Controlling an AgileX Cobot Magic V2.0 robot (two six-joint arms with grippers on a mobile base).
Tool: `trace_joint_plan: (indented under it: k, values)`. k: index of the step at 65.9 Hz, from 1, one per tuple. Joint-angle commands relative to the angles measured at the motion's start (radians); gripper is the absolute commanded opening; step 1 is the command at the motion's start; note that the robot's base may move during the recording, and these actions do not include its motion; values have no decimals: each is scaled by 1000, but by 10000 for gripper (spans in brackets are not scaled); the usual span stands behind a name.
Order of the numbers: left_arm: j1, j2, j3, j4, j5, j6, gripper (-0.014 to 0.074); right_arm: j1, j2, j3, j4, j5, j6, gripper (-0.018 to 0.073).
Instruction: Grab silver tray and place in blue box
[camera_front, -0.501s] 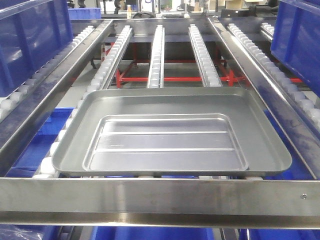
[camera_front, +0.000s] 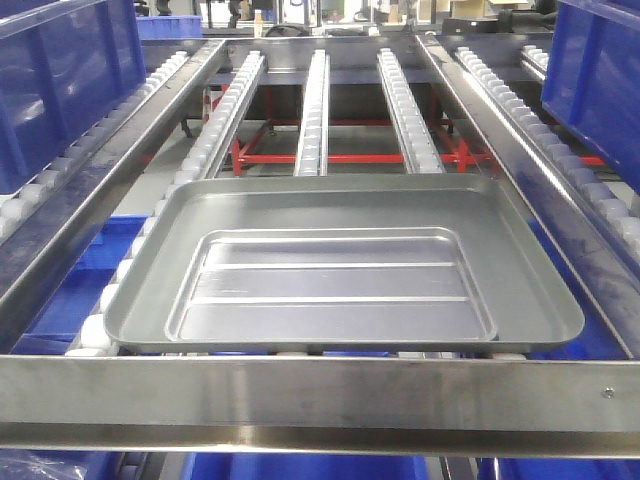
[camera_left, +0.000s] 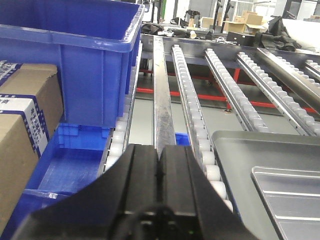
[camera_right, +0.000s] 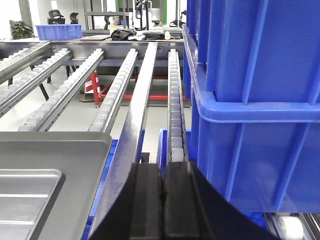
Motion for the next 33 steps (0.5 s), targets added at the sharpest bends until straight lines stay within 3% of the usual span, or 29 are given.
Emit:
trace_joint_plan:
  k: [1,19,26,33]
  values:
    - [1,-18,-1,-8,-86,4,-95,-4,-20,1,-11,-86,-3,53]
    - [1,-18,-5,-8,-86,4,-95,-1,-20,-2,-11,-73,-3,53]
    - [1,-8,-53,-8,-72,4,-95,6,-9,-91,-11,128,-3,53]
    - [1,44,-150,-8,84,4,-95,10,53,-192,-11,259,-3,53]
